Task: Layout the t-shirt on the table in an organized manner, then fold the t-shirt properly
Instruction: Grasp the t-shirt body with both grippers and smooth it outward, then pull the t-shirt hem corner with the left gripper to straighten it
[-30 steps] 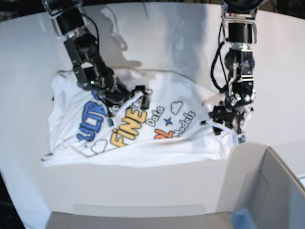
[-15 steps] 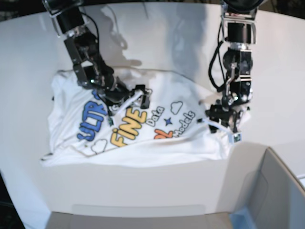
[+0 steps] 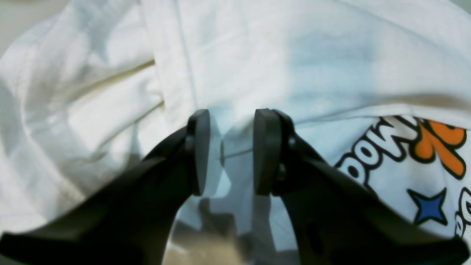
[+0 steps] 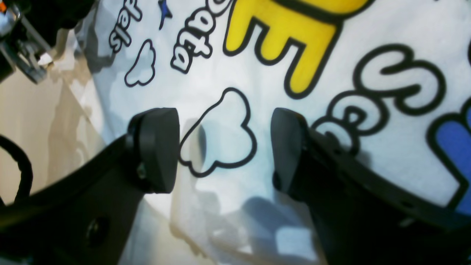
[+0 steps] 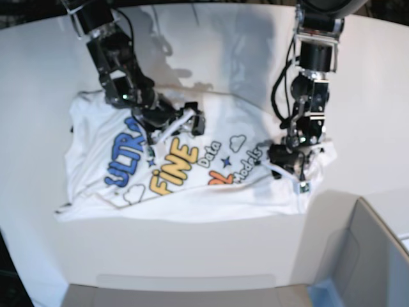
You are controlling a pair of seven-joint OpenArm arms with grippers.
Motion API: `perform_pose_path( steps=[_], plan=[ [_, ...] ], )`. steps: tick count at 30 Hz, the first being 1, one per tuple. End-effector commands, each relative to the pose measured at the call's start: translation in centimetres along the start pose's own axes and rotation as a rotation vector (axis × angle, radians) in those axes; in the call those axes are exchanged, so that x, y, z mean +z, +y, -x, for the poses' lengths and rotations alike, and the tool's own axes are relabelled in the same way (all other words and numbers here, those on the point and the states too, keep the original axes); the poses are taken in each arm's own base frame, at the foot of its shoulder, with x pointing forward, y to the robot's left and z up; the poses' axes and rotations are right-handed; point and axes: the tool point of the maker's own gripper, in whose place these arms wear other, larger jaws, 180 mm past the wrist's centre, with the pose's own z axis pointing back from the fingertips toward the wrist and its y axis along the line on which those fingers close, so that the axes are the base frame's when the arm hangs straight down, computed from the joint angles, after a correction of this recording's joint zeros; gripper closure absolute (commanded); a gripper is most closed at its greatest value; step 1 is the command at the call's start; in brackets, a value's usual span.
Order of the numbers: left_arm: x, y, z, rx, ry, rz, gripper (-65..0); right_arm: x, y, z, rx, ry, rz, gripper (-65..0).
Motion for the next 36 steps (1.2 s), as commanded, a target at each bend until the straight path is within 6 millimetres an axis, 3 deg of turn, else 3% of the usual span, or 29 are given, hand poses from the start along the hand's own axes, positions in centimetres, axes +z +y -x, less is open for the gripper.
perform_pose_path(
  steps=[1, 7, 15, 24, 28, 32, 36],
  plan=[
    [0.2, -0.2, -2.0, 0.000, -0.050, 0.007, -17.3, 0.2, 0.4, -0.9, 0.008, -0.020, -0.013, -39.0],
    [0.3, -0.4, -2.3, 0.005, -0.060, 0.008, -5.7, 0.4, 0.5, 0.4, -0.001, 0.002, -0.015, -39.0],
    [2.6, -2.2, -6.6, -0.009, -0.188, 0.057, -5.6, 2.7, -0.3, 2.3, 0.024, 0.015, -0.003, -39.0],
    [3.1, -2.6, -8.7, -0.013, -0.220, 0.066, -5.9, 4.2, -1.5, 4.4, 0.039, 0.052, 0.022, -39.0],
    [4.4, -2.5, -5.5, -0.034, -0.133, 0.074, -13.9, 4.0, -1.4, 4.5, 0.038, 0.056, 0.020, -39.0],
    [6.8, -0.4, -5.4, 0.011, -0.172, 0.045, -27.8, 3.9, -1.3, 3.9, 0.048, 0.044, 0.017, -39.0],
    [6.7, 2.8, -4.2, 0.057, -0.146, -0.020, -28.9, 3.9, -1.2, 3.6, 0.050, 0.039, 0.015, -39.0]
  ],
)
